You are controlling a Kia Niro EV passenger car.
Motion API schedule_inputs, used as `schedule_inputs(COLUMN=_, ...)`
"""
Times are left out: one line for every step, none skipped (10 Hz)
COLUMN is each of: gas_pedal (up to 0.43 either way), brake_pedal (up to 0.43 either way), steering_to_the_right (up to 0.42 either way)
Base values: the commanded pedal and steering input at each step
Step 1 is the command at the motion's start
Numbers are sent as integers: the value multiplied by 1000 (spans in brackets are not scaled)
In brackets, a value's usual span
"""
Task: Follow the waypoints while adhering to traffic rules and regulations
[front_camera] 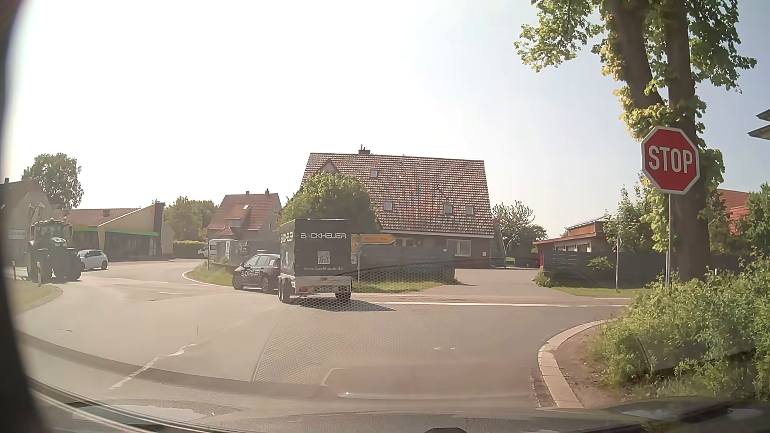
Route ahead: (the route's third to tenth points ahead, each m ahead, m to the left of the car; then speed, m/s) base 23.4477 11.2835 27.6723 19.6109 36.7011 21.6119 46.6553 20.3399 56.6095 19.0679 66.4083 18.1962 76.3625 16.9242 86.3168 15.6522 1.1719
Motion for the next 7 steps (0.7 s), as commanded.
schedule_inputs(gas_pedal=209, brake_pedal=0, steering_to_the_right=-13)
schedule_inputs(gas_pedal=228, brake_pedal=0, steering_to_the_right=-13)
schedule_inputs(gas_pedal=228, brake_pedal=0, steering_to_the_right=-12)
schedule_inputs(gas_pedal=228, brake_pedal=0, steering_to_the_right=-11)
schedule_inputs(gas_pedal=228, brake_pedal=0, steering_to_the_right=-10)
schedule_inputs(gas_pedal=228, brake_pedal=0, steering_to_the_right=-11)
schedule_inputs(gas_pedal=228, brake_pedal=0, steering_to_the_right=-10)
